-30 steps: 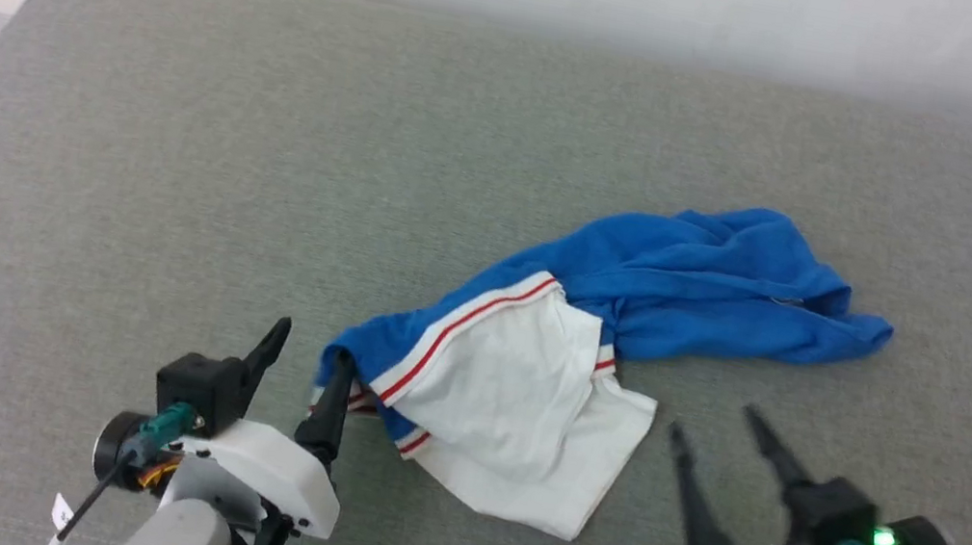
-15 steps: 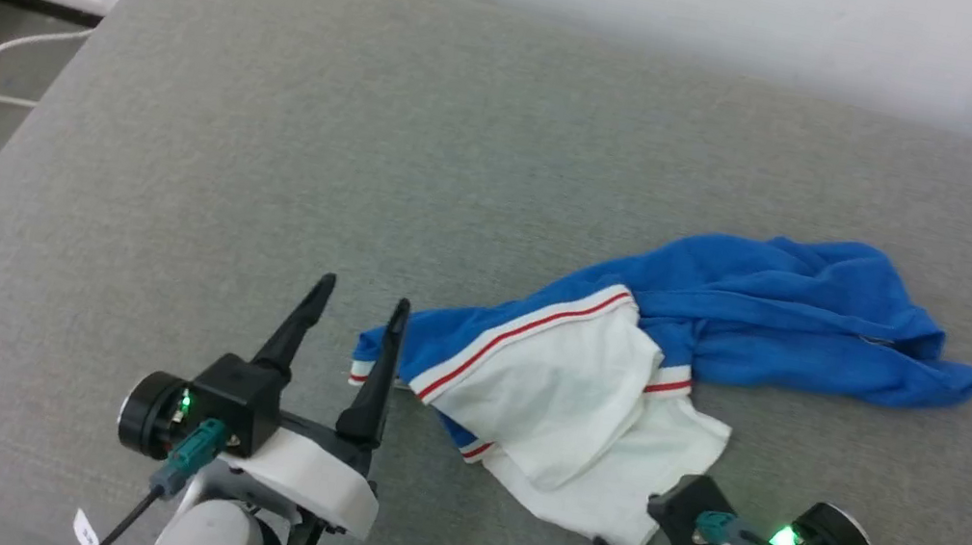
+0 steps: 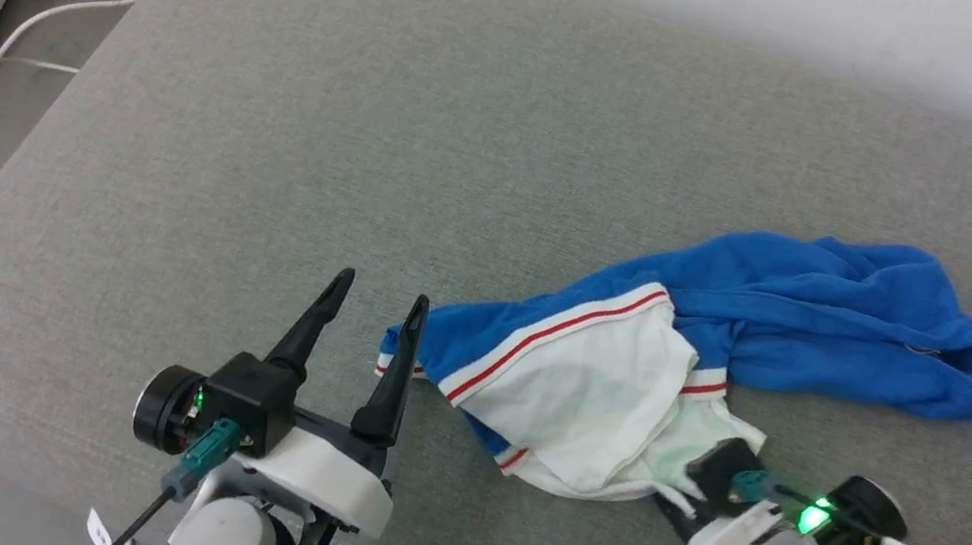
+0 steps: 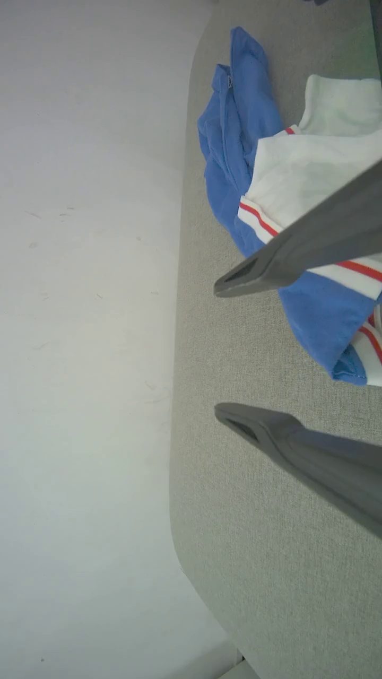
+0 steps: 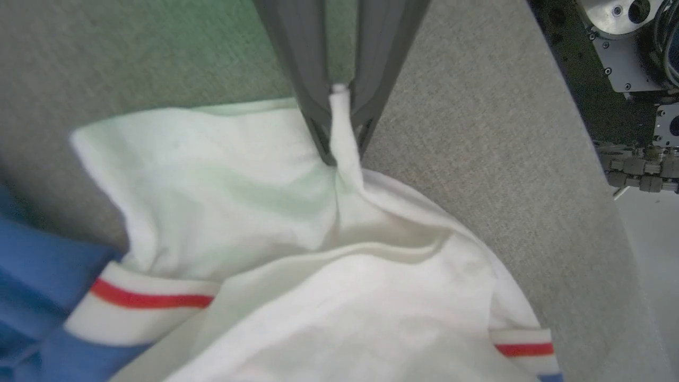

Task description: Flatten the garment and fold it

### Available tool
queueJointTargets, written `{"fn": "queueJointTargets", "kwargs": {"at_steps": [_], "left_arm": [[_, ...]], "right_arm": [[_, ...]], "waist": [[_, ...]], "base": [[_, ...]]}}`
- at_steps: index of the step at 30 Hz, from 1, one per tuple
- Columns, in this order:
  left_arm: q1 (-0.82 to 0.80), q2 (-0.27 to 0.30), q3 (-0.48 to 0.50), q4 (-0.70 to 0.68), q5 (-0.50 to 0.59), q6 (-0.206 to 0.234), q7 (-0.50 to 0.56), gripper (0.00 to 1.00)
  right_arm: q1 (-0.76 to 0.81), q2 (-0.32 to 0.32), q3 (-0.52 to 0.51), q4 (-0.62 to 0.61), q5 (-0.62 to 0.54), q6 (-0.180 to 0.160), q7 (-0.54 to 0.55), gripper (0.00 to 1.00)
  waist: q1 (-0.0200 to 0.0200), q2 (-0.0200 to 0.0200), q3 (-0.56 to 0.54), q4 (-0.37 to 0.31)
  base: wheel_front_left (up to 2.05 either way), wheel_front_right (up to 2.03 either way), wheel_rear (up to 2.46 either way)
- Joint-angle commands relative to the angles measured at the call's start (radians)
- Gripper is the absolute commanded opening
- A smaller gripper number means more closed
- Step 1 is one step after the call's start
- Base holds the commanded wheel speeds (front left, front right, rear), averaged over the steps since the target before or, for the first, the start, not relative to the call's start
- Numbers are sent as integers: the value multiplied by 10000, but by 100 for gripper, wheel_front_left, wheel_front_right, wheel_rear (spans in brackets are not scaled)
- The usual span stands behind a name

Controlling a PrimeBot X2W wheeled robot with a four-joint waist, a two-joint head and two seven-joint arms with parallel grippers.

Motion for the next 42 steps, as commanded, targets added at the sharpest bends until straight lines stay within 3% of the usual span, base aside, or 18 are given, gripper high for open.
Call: {"fn": "queueJointTargets", "kwargs": {"at_steps": [1, 7, 10, 11, 12, 19, 24, 31, 38, 40, 42], "left_arm": [[148, -73, 80, 19, 81, -117, -48, 100], [278, -143, 163, 213, 172, -296, -49, 100], [307, -179, 101, 344, 205, -384, -49, 100], [314, -192, 55, 403, 219, -417, -49, 100], [314, -204, -10, 470, 233, -454, -49, 100], [261, -264, -728, 1139, 289, -725, 16, 100], [86, -281, -1507, 1465, 243, -937, 1232, 100], [-566, -184, -1759, 1948, 502, -599, 3244, 100], [-1008, 23, -1781, 2287, 778, -242, 4498, 100], [-1075, 60, -1809, 2266, 733, -312, 4630, 100], [-1100, 58, -1866, 2212, 549, -512, 4755, 0]], "right_arm": [[327, -331, -335, 401, -107, -111, 73, 0], [1200, -508, -2281, -84, -754, -111, -87, 0], [1740, -277, -2811, -543, -919, -111, -63, 0], [1882, -156, -2899, -695, -912, -111, -119, 40], [2003, -70, -2963, -827, -948, -111, -188, 100], [2579, 530, -3819, -1863, -1089, -111, -725, 100], [3132, 872, -4703, -3003, -1233, -111, -934, 100], [3481, 1425, -5270, -4157, -1683, -111, -1091, 100], [3587, 1712, -5336, -4212, -1840, -111, -1166, 100], [3603, 1783, -5342, -4168, -1883, -111, -1208, 100], [3604, 1851, -5358, -4119, -1912, -111, -1252, 100]], "waist": [[0, 0, -185, -231], [0, 0, -540, -809], [0, 0, -626, -1100], [0, 0, -641, -1188], [0, 0, -642, -1254], [0, 0, -675, -1756], [0, 0, -649, -2114], [0, 0, -410, -2712], [0, 0, -232, -2989], [0, 0, -183, -3023], [0, 0, -128, -3016]], "base": [[0, 0, 0], [0, 0, 0], [0, 0, 0], [0, 0, 0], [0, 0, 0], [0, 0, 0], [0, 0, 0], [0, 0, 0], [0, 0, 0], [0, 0, 0], [0, 0, 0]]}}
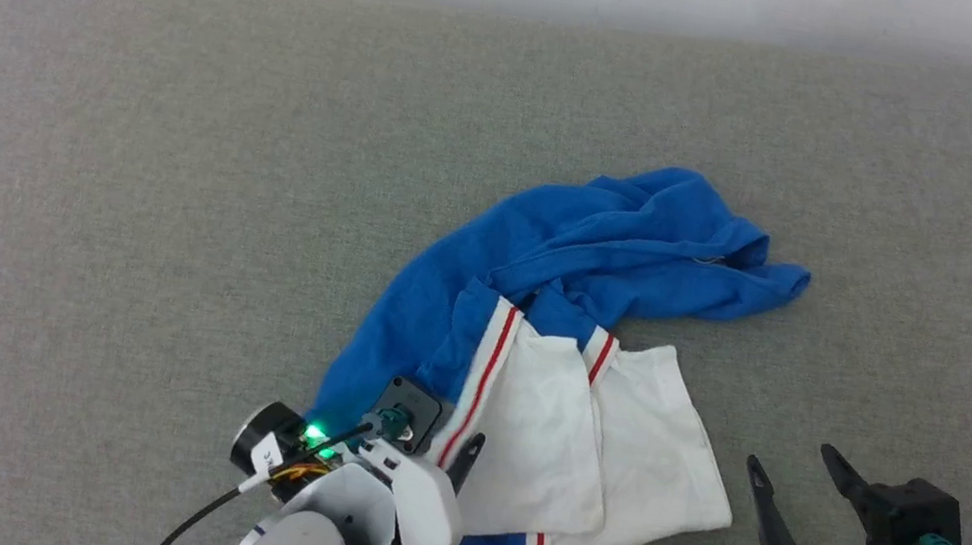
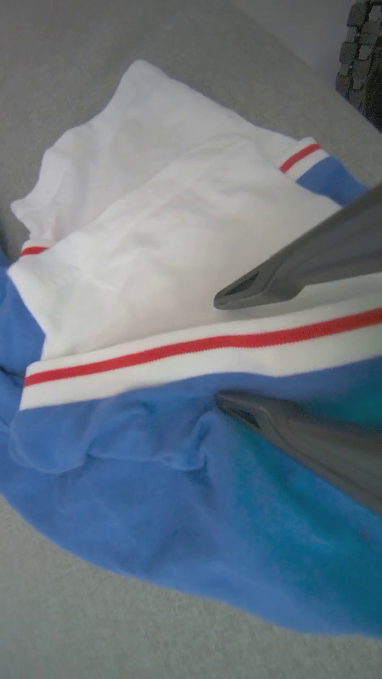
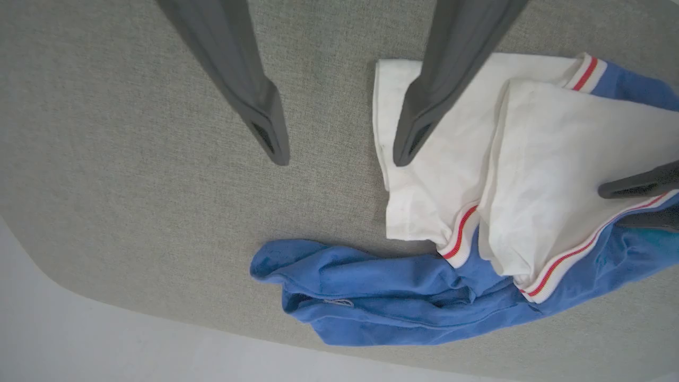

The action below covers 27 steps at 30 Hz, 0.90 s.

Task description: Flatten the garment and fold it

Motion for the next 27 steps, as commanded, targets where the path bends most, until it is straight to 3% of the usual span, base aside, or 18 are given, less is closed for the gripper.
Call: {"fn": "queueJointTargets", "kwargs": {"at_steps": [1, 8, 16, 19, 24, 25, 26, 27], "left_arm": [[-131, 18, -49, -57, -74, -99, 17, 0], [-215, -55, 322, -893, -927, -278, -578, 0], [80, -60, 2066, -1996, -2672, 175, -1124, 0], [273, -86, 2902, -1867, -3513, 405, -1198, 0], [277, 126, 3726, -898, -3972, 687, -1465, 0], [229, 180, 3852, -650, -3976, 760, -1593, 21], [163, 219, 4010, -394, -3971, 877, -1783, 84], [90, 253, 4169, -119, -3962, 1011, -1986, 100]], "right_arm": [[78, 49, -45, 34, -74, -21, -82, 100], [36, 142, -118, 341, -152, -21, -180, 100], [36, 120, 32, 542, -103, -21, -233, 100], [7, 151, 150, 564, -88, -21, -231, 100], [-52, 125, 377, 609, -63, -21, -221, 100], [-61, 118, 411, 615, -68, -21, -214, 100], [-71, 109, 433, 621, -68, -21, -211, 100], [-85, 96, 456, 633, -62, -21, -212, 100]], "waist": [[-1, 0, 50, 10], [-1, 0, -29, 334], [-1, 0, -265, 810], [-1, 0, -281, 885], [-1, 0, -211, 902], [-1, 0, -195, 895], [-1, 0, -177, 889], [-1, 0, -165, 879]], "base": [[0, 0, 0], [0, 0, 0], [0, 0, 0], [0, 0, 0], [0, 0, 0], [0, 0, 0], [0, 0, 0], [0, 0, 0]]}}
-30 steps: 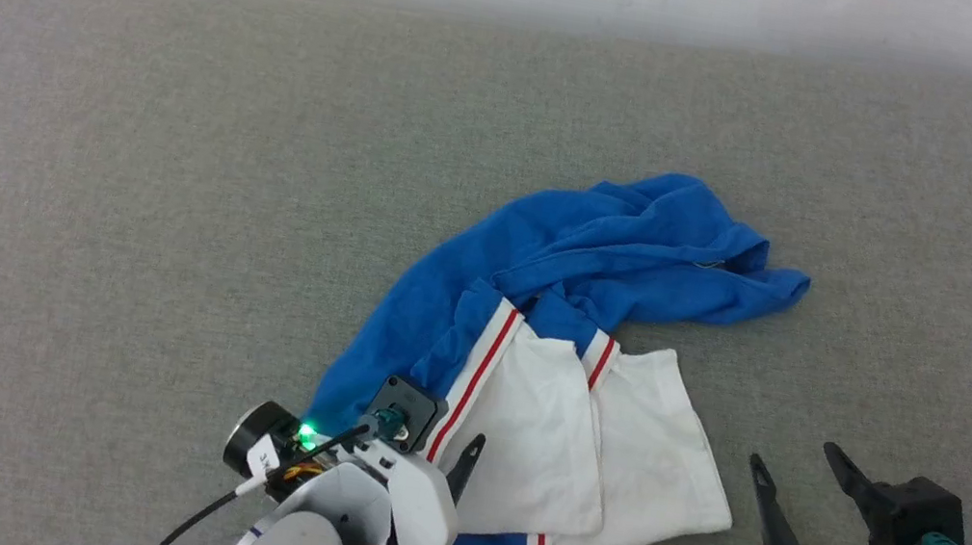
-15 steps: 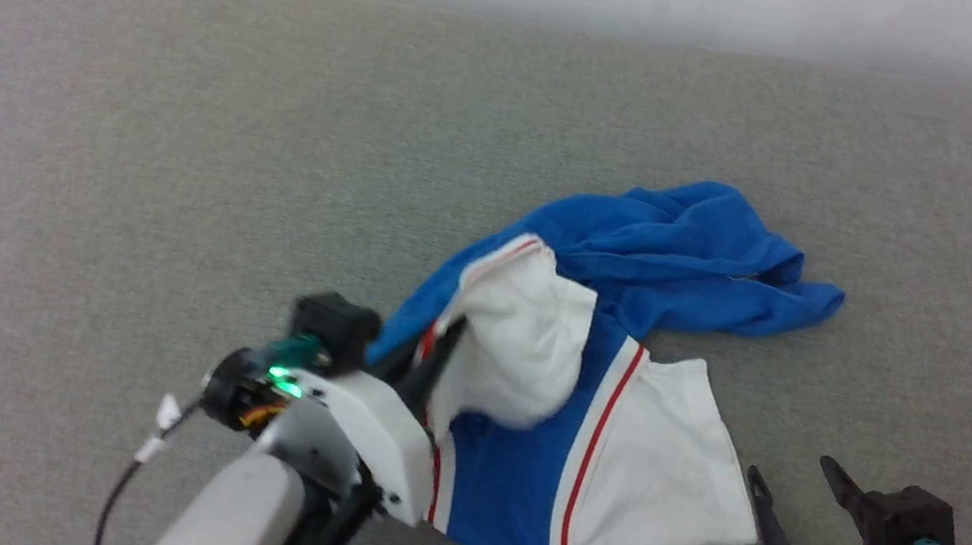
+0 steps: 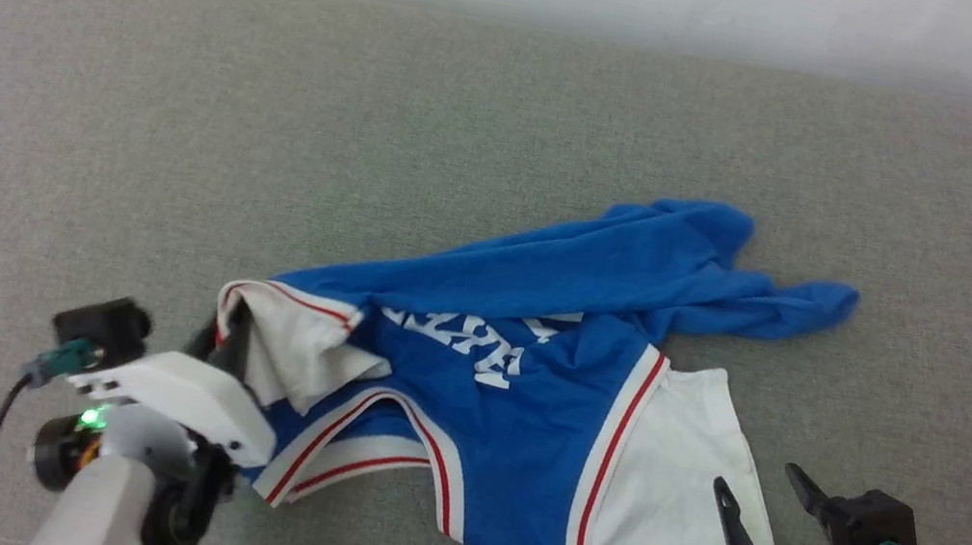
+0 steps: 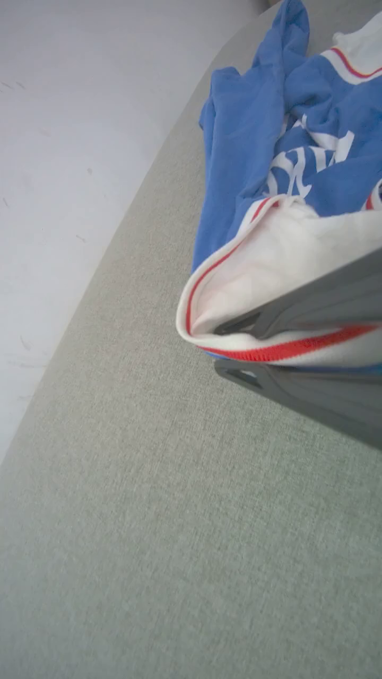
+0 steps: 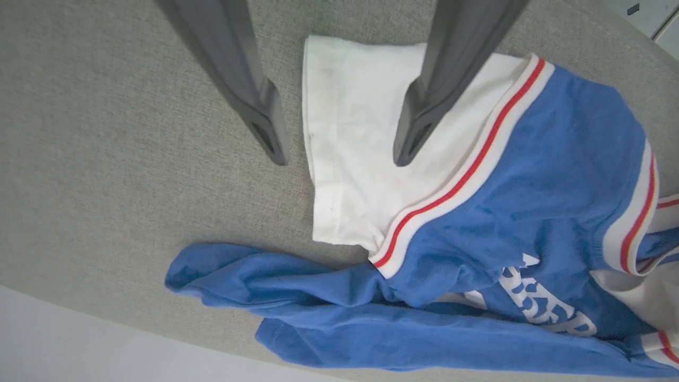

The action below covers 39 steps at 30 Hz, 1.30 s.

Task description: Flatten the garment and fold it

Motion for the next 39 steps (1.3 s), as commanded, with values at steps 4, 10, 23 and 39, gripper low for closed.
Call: {"fn": "queueJointTargets", "kwargs": {"at_steps": [4, 10, 23, 39], "left_arm": [[-414, 292, 434, 715, 283, 437, -1137, 100], [-490, 407, 77, 539, 1087, 152, -2614, 100], [1326, 402, -1216, -2444, 3717, -198, -2834, 100], [1597, -254, -1792, -2027, 3979, -398, -2836, 100]], "right_arm": [[-106, -47, 92, 72, 38, -21, -59, 100], [-21, -92, 25, 136, 53, -21, -55, 100], [-566, -460, -211, 885, 560, -21, 1727, 100], [-1641, -885, -266, 2942, -60, -21, 1782, 0]], "waist": [[1, 0, -5, -55], [1, 0, -267, 95], [1, 0, -413, 877], [1, 0, -32, 1471]], "base": [[0, 0, 0], [0, 0, 0], [0, 0, 0], [0, 0, 0]]}}
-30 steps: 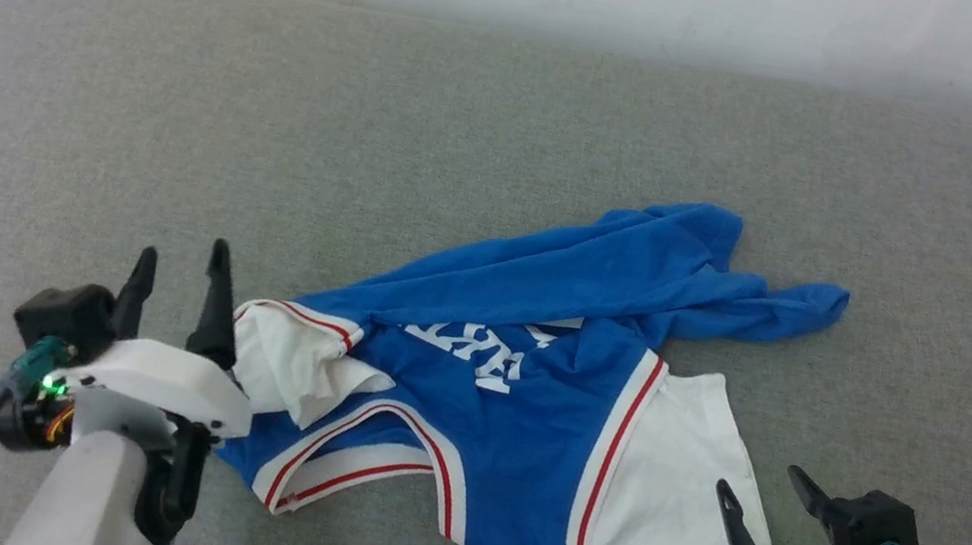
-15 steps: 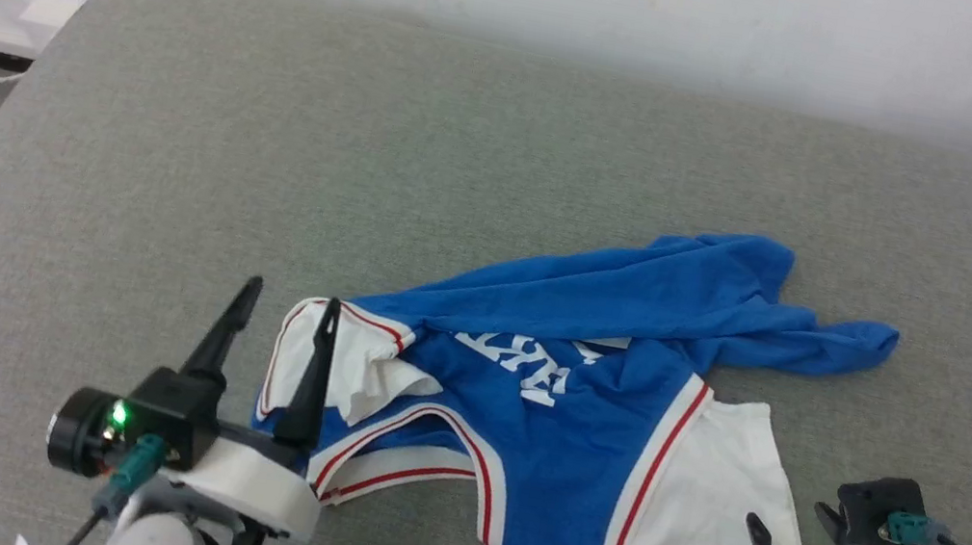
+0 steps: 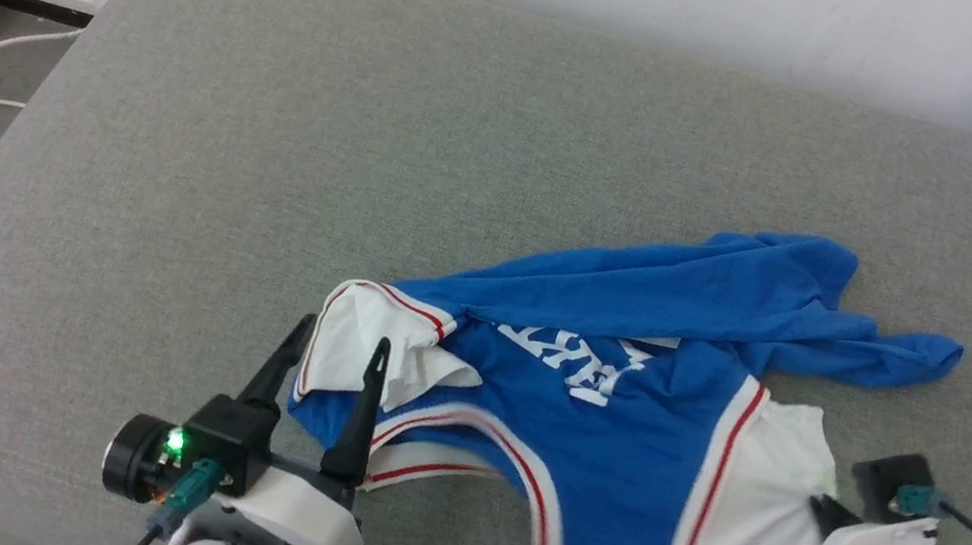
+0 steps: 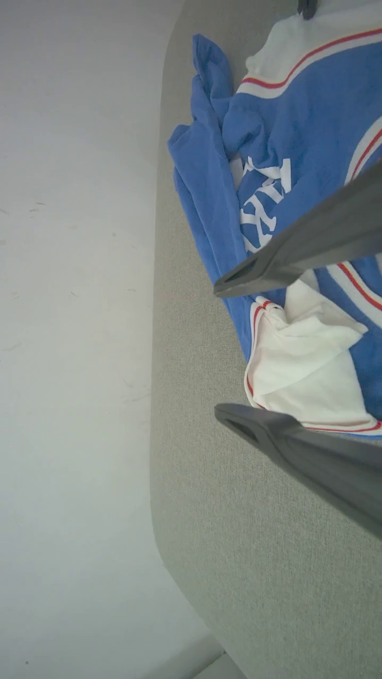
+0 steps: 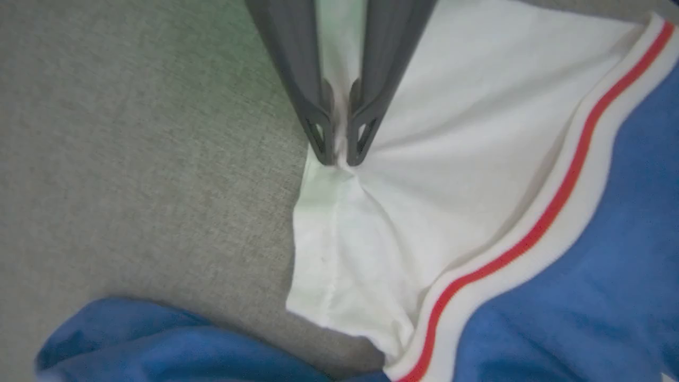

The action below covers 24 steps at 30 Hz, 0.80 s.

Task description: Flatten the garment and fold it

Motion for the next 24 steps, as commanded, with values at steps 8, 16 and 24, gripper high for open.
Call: {"fn": "queueJointTargets", "kwargs": {"at_steps": [8, 16, 24], "left_arm": [[-43, -193, -147, 265, 6, -147, -47, 100], [-133, -233, -492, 825, -175, -430, 316, 100], [230, -5, -1028, 502, -479, -770, 2991, 100]], "right_arm": [[-843, -921, -1209, 445, -739, -27, -657, 0], [-663, -615, -1524, 467, -670, -27, -1377, 100], [66, 51, -2247, -459, -623, -27, -2104, 100]], "waist": [[-1, 0, -92, -310], [-1, 0, -107, -599], [-1, 0, -213, -977]], "base": [[0, 0, 0], [0, 0, 0], [0, 0, 0]]}}
